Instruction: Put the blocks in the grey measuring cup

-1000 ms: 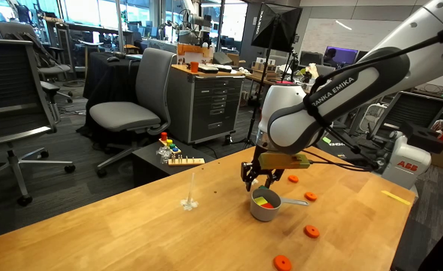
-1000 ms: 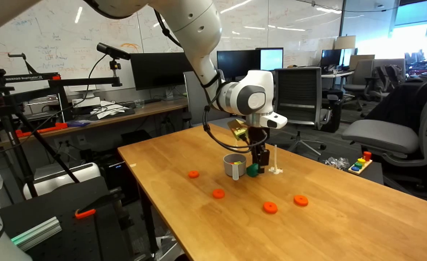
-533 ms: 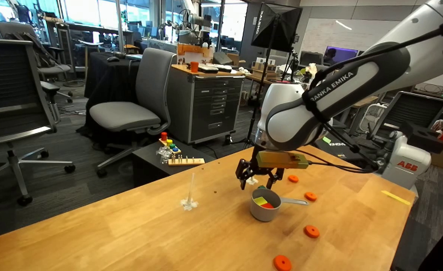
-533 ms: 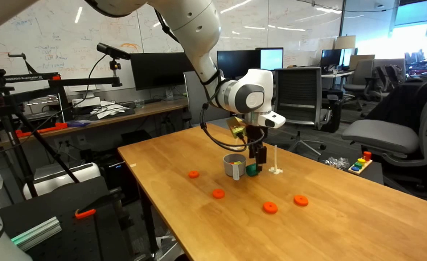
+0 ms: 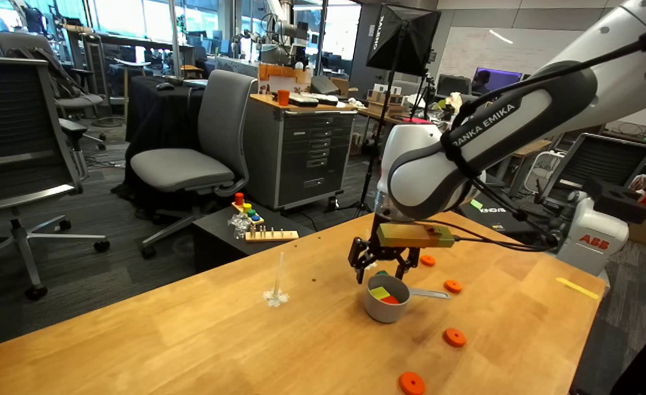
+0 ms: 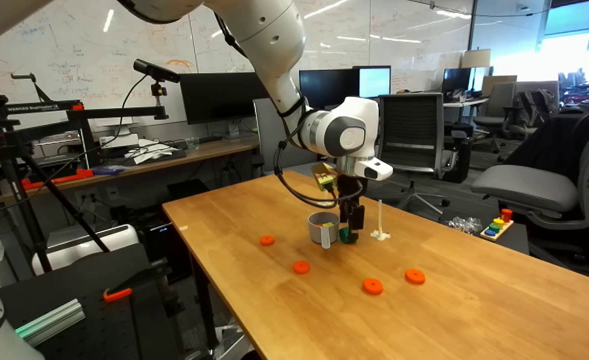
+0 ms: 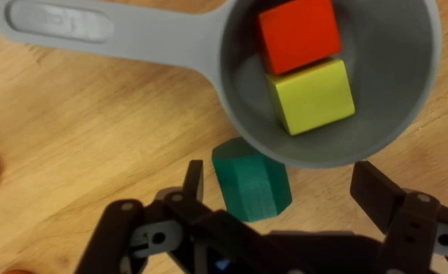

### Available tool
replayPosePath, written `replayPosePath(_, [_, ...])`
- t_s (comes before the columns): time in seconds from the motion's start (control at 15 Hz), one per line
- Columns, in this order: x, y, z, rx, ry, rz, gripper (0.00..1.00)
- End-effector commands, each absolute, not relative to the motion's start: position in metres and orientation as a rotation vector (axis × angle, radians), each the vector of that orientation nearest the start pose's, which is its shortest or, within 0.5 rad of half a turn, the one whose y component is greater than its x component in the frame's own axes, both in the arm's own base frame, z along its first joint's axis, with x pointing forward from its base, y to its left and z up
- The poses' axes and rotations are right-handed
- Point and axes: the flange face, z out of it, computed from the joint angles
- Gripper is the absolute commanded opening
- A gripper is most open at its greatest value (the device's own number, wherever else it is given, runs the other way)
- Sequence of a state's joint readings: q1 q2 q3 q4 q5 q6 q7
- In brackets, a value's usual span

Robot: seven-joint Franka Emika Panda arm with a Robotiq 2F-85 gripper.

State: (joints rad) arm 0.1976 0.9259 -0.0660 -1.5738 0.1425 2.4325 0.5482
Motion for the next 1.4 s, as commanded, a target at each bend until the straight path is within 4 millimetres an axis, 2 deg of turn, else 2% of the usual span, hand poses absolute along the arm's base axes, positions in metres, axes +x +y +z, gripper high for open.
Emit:
replayPosePath(0.0, [0.670, 0.093, 0.095, -3.016, 0.802, 0.154, 1.00])
replayPosePath(0.07, [0.670, 0.092, 0.095, -3.025, 0.796, 0.134, 0.75])
replayPosePath(0.13, [0.670, 0.092, 0.096, -3.029, 0.792, 0.129, 0.74])
replayPosePath(0.47, [0.672, 0.088, 0.097, -3.033, 0.797, 0.116, 0.33])
replayPosePath(0.6, [0.672, 0.088, 0.099, -3.031, 0.798, 0.104, 0.19])
replayPosePath(0.8, [0.676, 0.096, 0.113, -3.026, 0.784, 0.055, 0.18])
replayPosePath(1.33, [0.690, 0.136, 0.211, -2.945, 0.701, -0.233, 0.18])
